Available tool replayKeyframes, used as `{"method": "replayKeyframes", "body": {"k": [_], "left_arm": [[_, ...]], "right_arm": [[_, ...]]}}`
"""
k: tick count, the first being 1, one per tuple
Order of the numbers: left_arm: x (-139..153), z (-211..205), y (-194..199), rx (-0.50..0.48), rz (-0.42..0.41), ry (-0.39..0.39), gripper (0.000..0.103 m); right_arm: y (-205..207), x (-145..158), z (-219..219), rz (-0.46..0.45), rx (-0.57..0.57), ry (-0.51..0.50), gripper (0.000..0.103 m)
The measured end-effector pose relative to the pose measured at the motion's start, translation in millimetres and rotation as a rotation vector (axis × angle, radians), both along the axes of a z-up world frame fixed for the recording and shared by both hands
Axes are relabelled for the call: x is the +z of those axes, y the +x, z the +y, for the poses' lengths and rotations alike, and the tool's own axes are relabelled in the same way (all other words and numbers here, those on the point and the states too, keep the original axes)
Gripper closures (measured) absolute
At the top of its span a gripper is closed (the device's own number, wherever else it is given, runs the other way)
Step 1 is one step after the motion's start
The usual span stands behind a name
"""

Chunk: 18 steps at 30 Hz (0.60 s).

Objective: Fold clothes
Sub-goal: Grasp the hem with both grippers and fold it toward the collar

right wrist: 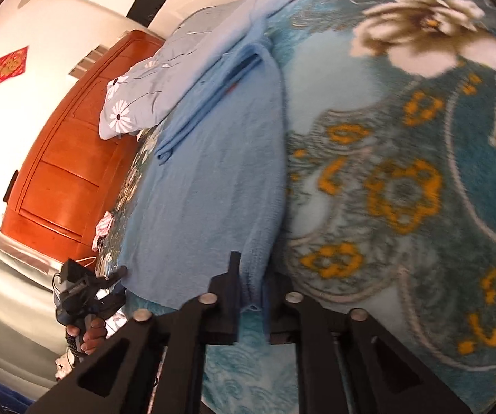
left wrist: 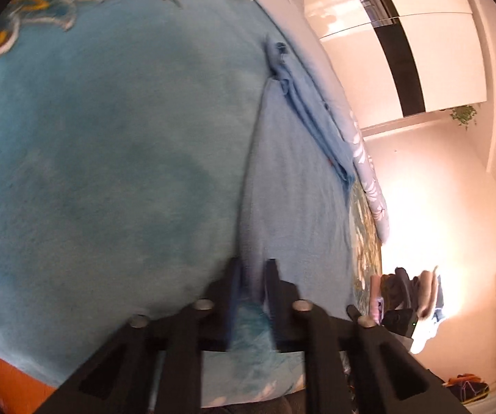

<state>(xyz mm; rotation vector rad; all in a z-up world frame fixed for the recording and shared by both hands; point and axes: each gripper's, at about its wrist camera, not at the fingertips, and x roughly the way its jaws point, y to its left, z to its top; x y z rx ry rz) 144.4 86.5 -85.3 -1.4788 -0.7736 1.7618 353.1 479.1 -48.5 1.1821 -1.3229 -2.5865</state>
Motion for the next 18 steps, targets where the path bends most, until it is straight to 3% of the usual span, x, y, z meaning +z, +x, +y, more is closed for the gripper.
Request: {"method": "replayKeyframes", "body": {"k": [4, 7, 12, 14, 18], "left_arm": [[4, 10, 2, -0.014, 0.019, 0.009, 0.098], [16, 13, -9, -0.012, 0.046, 0.080, 0.099], [60, 39, -51, -0.040, 0.133, 0.171, 0.099], [76, 57, -77, -0.036, 0.163, 0.161, 0.099], [98, 101, -141, -0.013, 0.209, 0.069, 0.099]], "right_arm": [[0, 0, 1, 0.007, 0.005, -0.015, 0.097], [0, 7, 10, 0.077, -0.005, -0.086, 0.097], [-30, 39, 35, 0.185, -0.003, -0.110, 0.097], [-53, 56, 48, 0.209, -0.007, -0.074, 0.097], [-115, 86, 70, 0.221, -0.012, 0.015, 0.097]]}}
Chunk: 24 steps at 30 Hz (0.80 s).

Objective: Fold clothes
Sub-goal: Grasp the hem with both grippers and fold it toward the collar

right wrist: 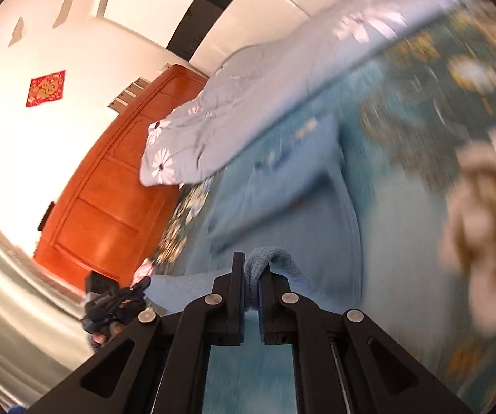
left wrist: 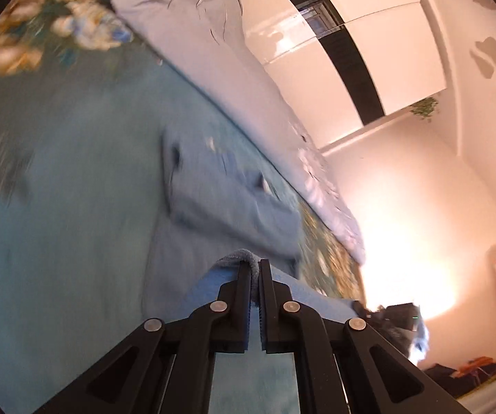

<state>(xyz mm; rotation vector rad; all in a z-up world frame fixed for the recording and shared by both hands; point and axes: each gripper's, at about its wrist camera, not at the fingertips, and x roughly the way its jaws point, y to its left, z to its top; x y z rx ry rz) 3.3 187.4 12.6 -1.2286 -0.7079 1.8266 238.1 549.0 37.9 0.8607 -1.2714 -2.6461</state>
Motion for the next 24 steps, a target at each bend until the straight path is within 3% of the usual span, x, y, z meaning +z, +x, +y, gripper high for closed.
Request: {"method": "replayKeyframes", "body": {"k": [5, 10, 15, 19, 21, 22, 23, 24], "left_arm": [[-8, 35, -75, 0.057, -0.015, -0.064, 0.099], [-40, 74, -127, 0.108, -0.027, -0.172, 0.099], [-72, 98, -153, 0.117, -0.069, -0.261, 0.099], [-72, 97, -155, 0.100, -0.067, -0.268, 0.095], [-67, 90, -154, 0.087, -0.062, -0.255, 0.077], [-64, 85, -151, 0.085, -0.051, -0.255, 0.068], [-58, 78, -144, 0.089, -0.024, -0.269, 0.051], [-52, 71, -137, 0.094, 0.002, -0.282, 0.044]], "right_arm": [[-88, 15, 35, -0.074, -0.036, 0.077, 0.097], [-166, -6, 63, -0.205, -0.079, 0.129, 0.097], [-206, -38, 80, -0.324, -0.104, 0.140, 0.097], [-210, -47, 86, -0.348, -0.083, 0.144, 0.097], [-203, -40, 87, -0.319, -0.078, 0.151, 0.094], [-196, -35, 88, -0.296, -0.080, 0.156, 0.087], [-190, -29, 88, -0.276, -0.083, 0.163, 0.080], [-182, -26, 88, -0.276, -0.102, 0.180, 0.065]]}}
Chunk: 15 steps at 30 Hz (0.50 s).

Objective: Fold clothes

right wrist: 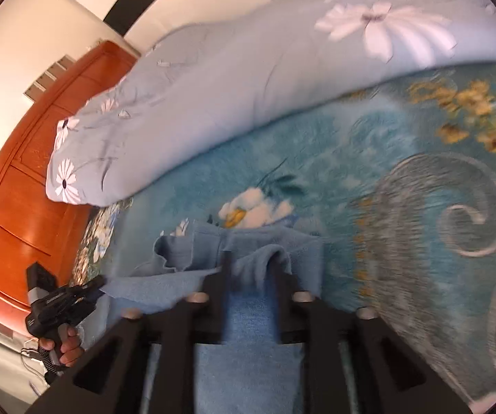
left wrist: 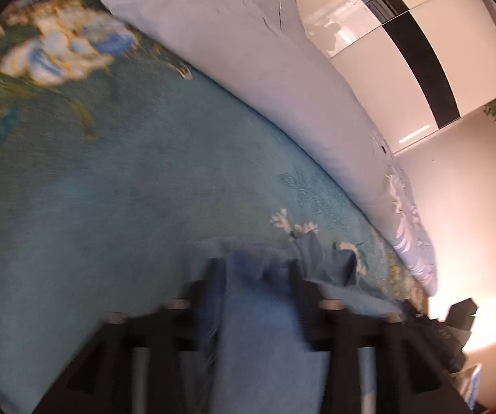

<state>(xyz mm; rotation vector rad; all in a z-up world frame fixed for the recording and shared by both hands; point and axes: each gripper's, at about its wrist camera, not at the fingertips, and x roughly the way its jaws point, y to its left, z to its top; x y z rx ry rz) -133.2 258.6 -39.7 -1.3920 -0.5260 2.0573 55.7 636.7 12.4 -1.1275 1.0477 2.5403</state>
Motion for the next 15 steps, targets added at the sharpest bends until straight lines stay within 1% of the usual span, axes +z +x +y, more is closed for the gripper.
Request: {"method": "replayKeyframes", "body": {"k": [1, 2, 3, 4, 7, 11, 14, 15], "left_arm": [[5, -7, 7, -0.004, 0.024, -0.013, 0.042], [6, -14, 16, -0.017, 0.037, -0.025, 0.039], [4, -19, 24, -0.033, 0.034, -0.036, 0.037], [1, -24, 31, -0.056, 0.019, -0.044, 0.037], [-14, -32, 53, -0.144, -0.043, -0.040, 0.037], [-35, -20, 64, -0.183, -0.092, -0.059, 0.037], [-36, -13, 69, -0.181, -0.080, -0.054, 0.041], [-36, -12, 70, -0.186, -0.089, -0.036, 0.057]], "right_arm": [[12, 3, -1, -0.001, -0.014, 0.021, 0.059], [24, 4, -2, -0.004, -0.011, 0.031, 0.059], [35, 2, -4, -0.015, 0.003, 0.019, 0.059], [46, -1, -5, -0.026, 0.017, 0.005, 0.059], [80, -21, -16, -0.050, 0.075, -0.090, 0.059], [89, -43, -30, -0.083, 0.111, -0.152, 0.059], [82, -48, -37, -0.050, 0.115, -0.195, 0.059], [80, -49, -39, -0.032, 0.126, -0.220, 0.059]]}}
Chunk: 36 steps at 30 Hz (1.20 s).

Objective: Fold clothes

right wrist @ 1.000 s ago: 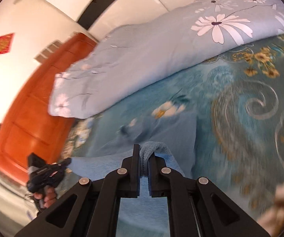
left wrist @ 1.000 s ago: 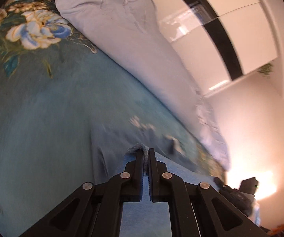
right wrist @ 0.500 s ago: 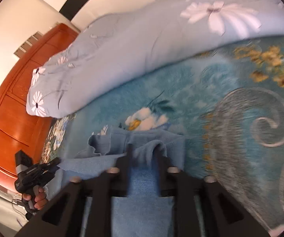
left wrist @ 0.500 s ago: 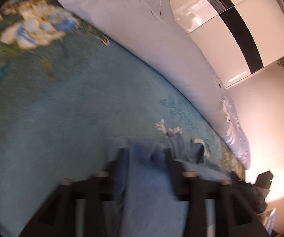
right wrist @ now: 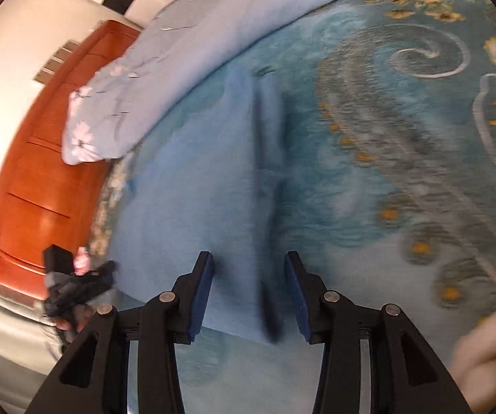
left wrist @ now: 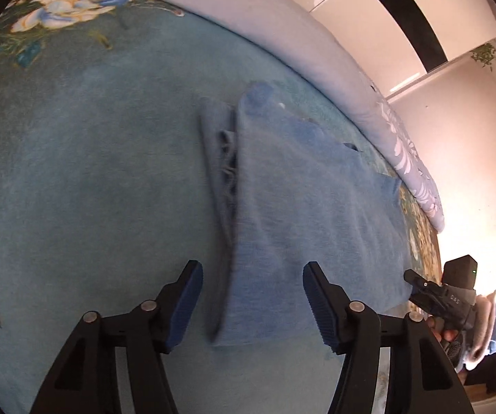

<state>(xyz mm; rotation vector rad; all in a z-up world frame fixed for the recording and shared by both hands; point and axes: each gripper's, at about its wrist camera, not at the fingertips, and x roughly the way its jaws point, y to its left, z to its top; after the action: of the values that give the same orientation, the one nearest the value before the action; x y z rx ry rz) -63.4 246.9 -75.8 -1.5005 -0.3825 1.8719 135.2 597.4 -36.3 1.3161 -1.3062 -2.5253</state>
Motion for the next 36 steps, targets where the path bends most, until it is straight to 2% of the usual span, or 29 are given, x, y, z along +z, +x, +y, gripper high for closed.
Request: {"method": "replayKeyframes", "body": {"k": [1, 2, 3, 4, 7, 10, 14, 18, 23, 26, 29, 30, 31, 32, 33, 34, 36], "left_arm": [[-1, 1, 0, 0.002, -0.011, 0.005, 0.069], [-3, 0, 0, 0.016, -0.021, -0.010, 0.086], [-3, -1, 0, 0.032, -0.029, -0.019, 0.090], [-2, -3, 1, 0.046, -0.034, -0.019, 0.092], [11, -12, 17, 0.062, -0.022, 0.011, 0.093], [25, -22, 45, 0.036, -0.014, 0.001, 0.093], [31, -51, 99, -0.010, -0.038, 0.021, 0.093], [20, -83, 145, -0.032, -0.056, 0.044, 0.093], [-1, -90, 163, 0.023, -0.070, 0.000, 0.088], [15, -94, 172, 0.062, 0.027, -0.050, 0.086], [34, -97, 189, 0.106, 0.170, -0.171, 0.078], [41, -95, 194, 0.105, 0.199, -0.188, 0.078], [47, -93, 199, 0.104, 0.228, -0.205, 0.078], [52, -88, 204, 0.093, 0.247, -0.209, 0.078], [53, -75, 208, 0.062, 0.246, -0.188, 0.077], [54, -62, 212, 0.031, 0.245, -0.166, 0.077], [51, -32, 220, -0.027, 0.243, -0.159, 0.077]], "right_arm": [[-2, 0, -2, 0.016, 0.006, -0.022, 0.067], [0, 1, -3, 0.016, -0.002, -0.019, 0.084], [2, 3, -4, 0.016, -0.011, -0.015, 0.093], [4, 4, -4, 0.016, -0.020, -0.012, 0.096], [10, 9, -6, 0.018, -0.044, -0.002, 0.098], [33, 22, -14, 0.037, -0.030, 0.005, 0.098], [86, 27, -30, 0.027, -0.009, -0.016, 0.098], [146, 20, -46, 0.033, 0.016, -0.077, 0.098], [165, -1, -59, 0.010, 0.001, -0.106, 0.098], [166, -3, -62, 0.012, -0.002, -0.074, 0.098], [167, -1, -62, 0.034, 0.008, -0.048, 0.095], [167, -2, -62, 0.038, 0.015, -0.047, 0.095], [167, -2, -61, 0.045, 0.017, -0.041, 0.092], [168, -2, -60, 0.057, 0.014, -0.030, 0.083], [168, -3, -58, 0.068, 0.010, -0.022, 0.076], [168, -3, -57, 0.077, -0.001, -0.025, 0.065], [167, -6, -55, 0.097, -0.014, -0.040, 0.062]]}}
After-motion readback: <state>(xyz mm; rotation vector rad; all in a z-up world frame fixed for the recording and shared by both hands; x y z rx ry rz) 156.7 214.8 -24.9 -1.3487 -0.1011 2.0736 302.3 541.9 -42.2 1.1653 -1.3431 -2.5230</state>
